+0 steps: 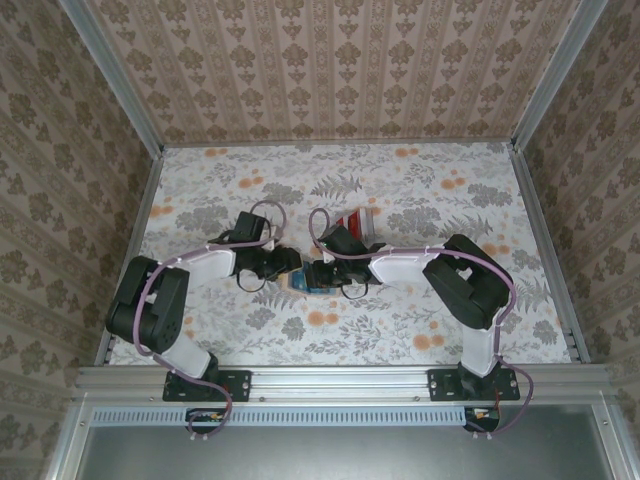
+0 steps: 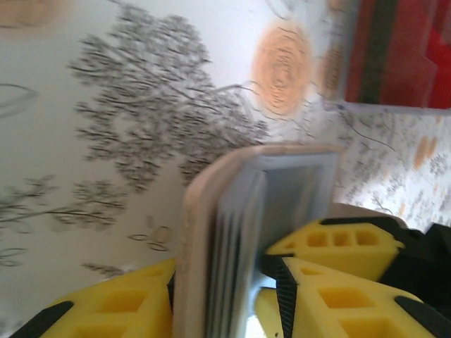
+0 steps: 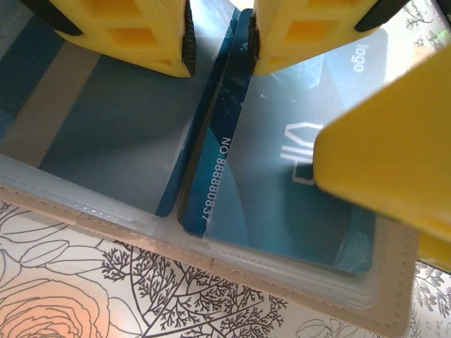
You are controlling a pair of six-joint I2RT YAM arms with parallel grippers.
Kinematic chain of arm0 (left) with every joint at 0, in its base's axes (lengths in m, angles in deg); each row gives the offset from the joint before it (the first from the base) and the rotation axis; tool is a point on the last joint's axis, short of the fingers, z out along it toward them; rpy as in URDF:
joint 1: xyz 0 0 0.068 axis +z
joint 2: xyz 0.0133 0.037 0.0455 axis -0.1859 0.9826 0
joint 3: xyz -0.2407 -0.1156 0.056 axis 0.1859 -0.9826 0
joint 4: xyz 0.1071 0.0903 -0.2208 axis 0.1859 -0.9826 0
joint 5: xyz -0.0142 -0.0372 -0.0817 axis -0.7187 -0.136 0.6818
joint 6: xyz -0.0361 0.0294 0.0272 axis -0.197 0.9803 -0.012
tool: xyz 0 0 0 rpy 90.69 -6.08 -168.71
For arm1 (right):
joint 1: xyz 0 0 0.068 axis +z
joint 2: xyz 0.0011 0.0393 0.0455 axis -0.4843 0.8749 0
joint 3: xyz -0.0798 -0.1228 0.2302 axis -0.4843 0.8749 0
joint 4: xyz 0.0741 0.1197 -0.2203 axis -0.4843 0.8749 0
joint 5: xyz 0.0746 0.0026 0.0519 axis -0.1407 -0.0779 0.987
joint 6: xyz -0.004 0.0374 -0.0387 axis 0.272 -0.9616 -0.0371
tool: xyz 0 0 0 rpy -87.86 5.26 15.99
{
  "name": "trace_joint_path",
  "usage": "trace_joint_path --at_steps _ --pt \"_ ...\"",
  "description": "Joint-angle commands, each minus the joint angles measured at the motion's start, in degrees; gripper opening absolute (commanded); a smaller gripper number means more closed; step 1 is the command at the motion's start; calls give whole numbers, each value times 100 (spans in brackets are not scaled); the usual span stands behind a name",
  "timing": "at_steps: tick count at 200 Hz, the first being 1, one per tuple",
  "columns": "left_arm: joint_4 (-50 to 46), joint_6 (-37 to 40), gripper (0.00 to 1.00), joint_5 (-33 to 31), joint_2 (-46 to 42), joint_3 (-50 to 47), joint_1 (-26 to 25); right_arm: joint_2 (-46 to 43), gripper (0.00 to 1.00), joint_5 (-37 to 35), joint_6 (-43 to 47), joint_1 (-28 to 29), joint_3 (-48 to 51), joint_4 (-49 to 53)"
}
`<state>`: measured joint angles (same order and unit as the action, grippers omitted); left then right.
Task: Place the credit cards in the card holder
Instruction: Flip over the card slot on the card holder.
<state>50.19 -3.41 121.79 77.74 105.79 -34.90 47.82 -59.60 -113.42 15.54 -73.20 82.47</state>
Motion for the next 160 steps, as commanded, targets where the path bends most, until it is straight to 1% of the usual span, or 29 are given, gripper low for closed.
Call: trace_joint_path --at_steps 1,18,77,118,160 --pt "-172 83 38 204 -253 219 -34 296 31 -108 22 39 -42 299" --pt "-258 103 36 173 -331 234 -34 289 31 -95 25 38 -41 288" --pt "-381 122 36 96 -523 244 -42 279 31 -97 41 34 -63 334" --pt "-483 141 32 38 -636 244 -42 282 31 -105 21 33 -42 310" --pt "-661 182 32 -56 -718 302 -77 307 31 -98 -3 38 2 252"
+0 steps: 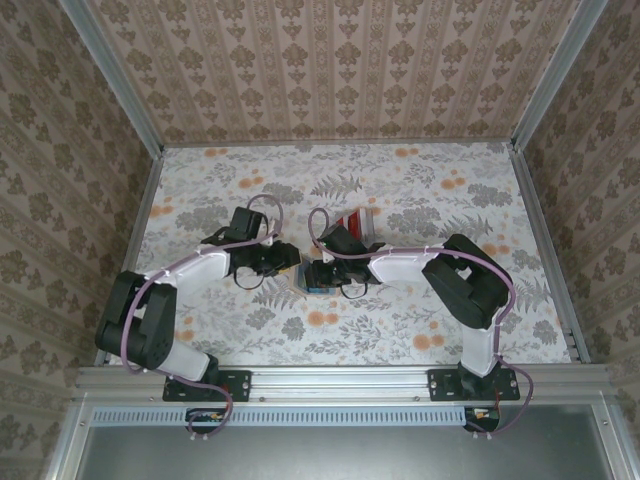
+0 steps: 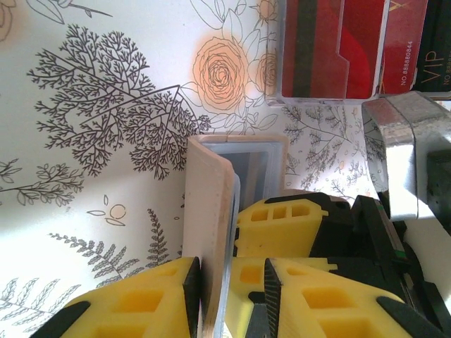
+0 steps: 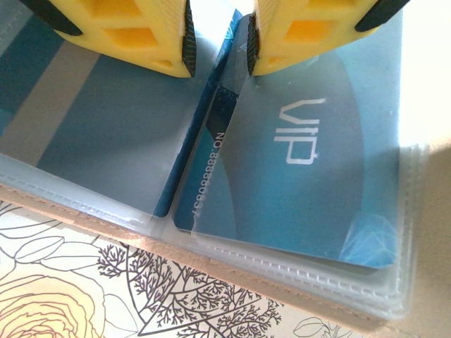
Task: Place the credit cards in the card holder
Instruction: Flip over the card slot on the card holder.
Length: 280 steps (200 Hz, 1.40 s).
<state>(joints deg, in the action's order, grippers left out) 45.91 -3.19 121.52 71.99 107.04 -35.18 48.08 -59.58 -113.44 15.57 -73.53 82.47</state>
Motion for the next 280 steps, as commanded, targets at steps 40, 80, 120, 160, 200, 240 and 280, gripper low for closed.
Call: trace_joint_path --at_steps 40,80,120,160,200,240,280 --pt "-260 141 27 -83 -157 190 -92 278 31 -94 5 35 44 231" --pt "-357 143 17 -157 -227 286 -132 274 31 -93 10 38 67 200" --pt "-635 251 2 -399 -227 393 -137 219 31 -49 -8 35 127 137" --pt "-1100 455 0 -828 -262 511 -129 -122 33 86 -36 -1 223 31" --pt "-1433 573 0 -1144 -462 560 -317 -432 35 339 -108 -31 299 -290" --pt "-1663 702 0 -1535 -691 556 -317 -463 37 673 -254 -24 255 -756" --pt "-1891 817 0 -1815 -742 577 -321 -310 40 803 -341 16 102 -1063"
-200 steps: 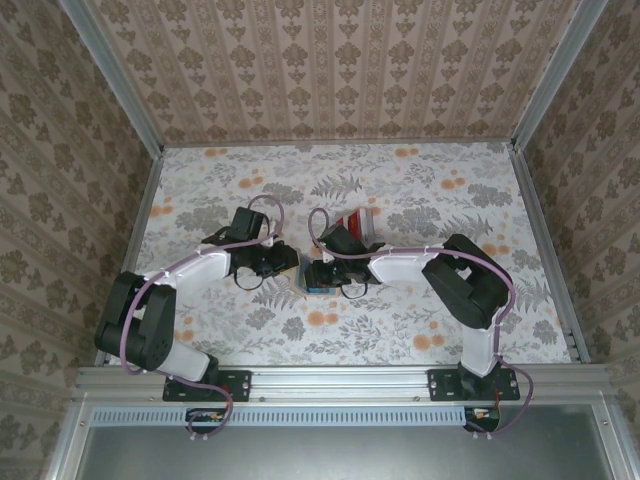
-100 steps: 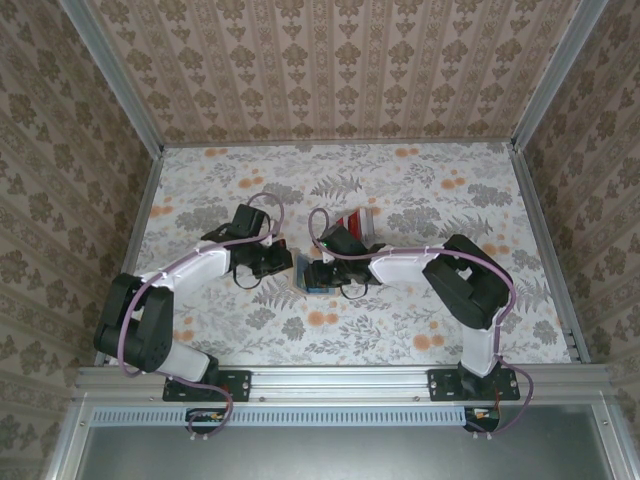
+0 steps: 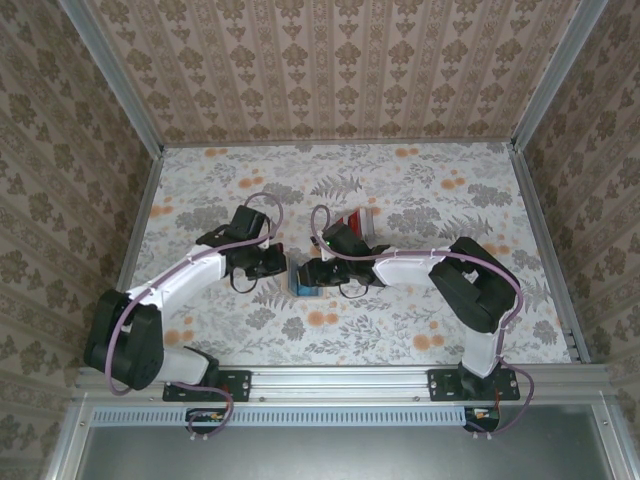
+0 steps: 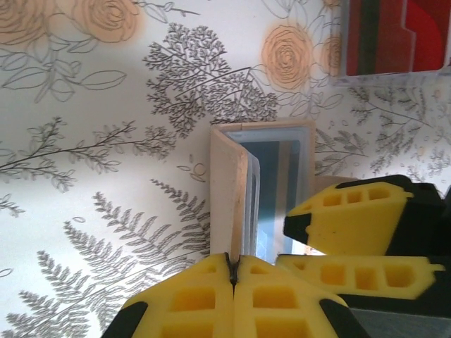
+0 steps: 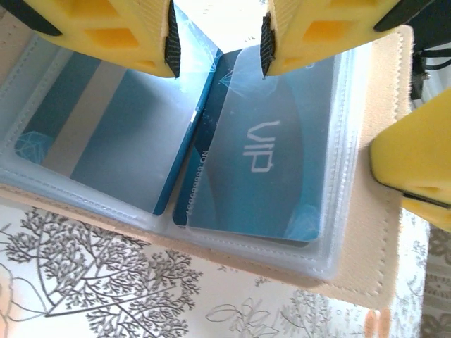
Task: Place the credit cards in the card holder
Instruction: Flip over the card slot on the card holder.
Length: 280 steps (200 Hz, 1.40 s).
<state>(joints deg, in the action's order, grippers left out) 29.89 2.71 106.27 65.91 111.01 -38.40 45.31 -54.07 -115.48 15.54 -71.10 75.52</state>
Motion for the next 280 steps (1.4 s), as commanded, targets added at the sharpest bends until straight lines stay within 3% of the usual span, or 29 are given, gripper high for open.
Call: trace_joint_path --at_steps 1,54,171,280 --pt "-291 228 0 -298 -129 178 0 -21 41 262 -143 25 -147 -377" --pt "-433 334 0 -456 -68 264 0 371 45 484 -349 133 -330 -945" --pt "-438 361 0 -455 59 413 -8 523 48 275 -253 214 -443 -649" --pt "-433 431 0 -490 51 384 8 531 36 40 -149 205 -411 -379"
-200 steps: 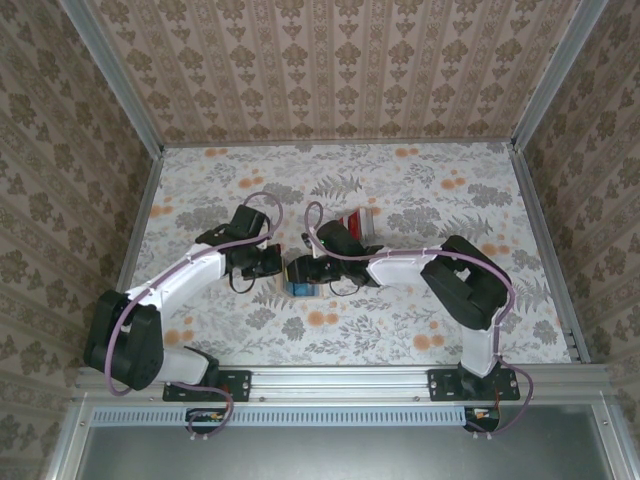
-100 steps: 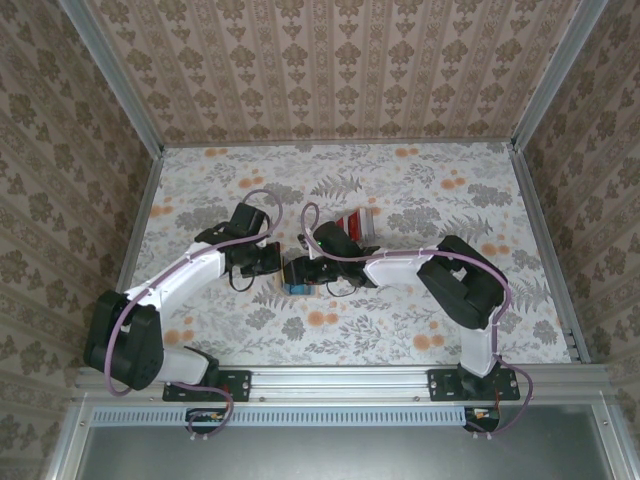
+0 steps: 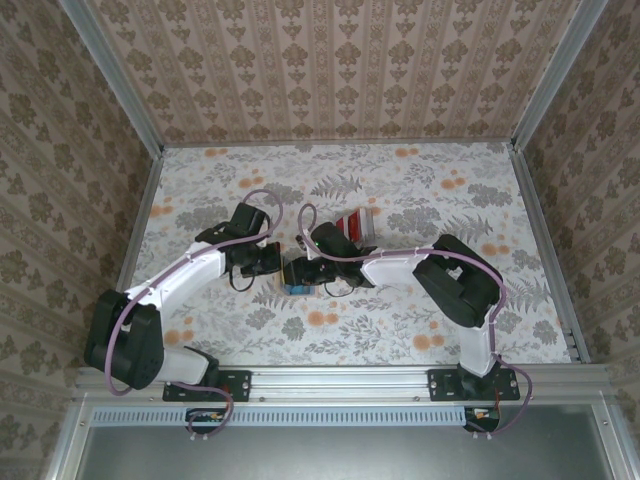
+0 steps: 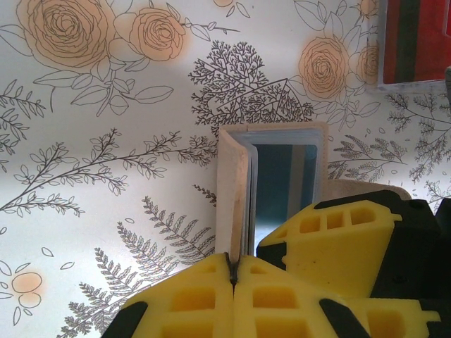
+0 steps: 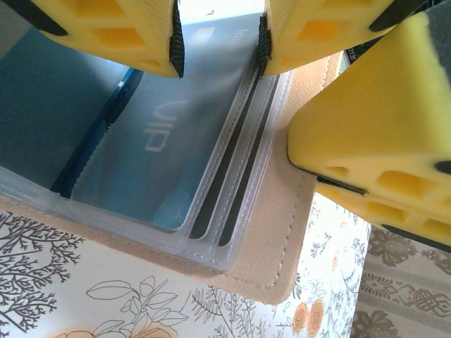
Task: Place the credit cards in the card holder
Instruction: Flip over the card slot on the card holder.
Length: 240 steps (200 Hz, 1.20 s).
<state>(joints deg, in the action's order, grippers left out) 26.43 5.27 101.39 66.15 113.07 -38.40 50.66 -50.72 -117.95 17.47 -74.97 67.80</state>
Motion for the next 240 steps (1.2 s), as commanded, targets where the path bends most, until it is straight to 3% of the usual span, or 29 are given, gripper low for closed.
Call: trace_joint_path --at_steps 1,240 --pt "-88 176 0 -3 32 180 4 -2 36 -301 103 9 -23 402" --pt "24 252 0 14 70 77 76 -207 40 -325 -32 -184 513 171"
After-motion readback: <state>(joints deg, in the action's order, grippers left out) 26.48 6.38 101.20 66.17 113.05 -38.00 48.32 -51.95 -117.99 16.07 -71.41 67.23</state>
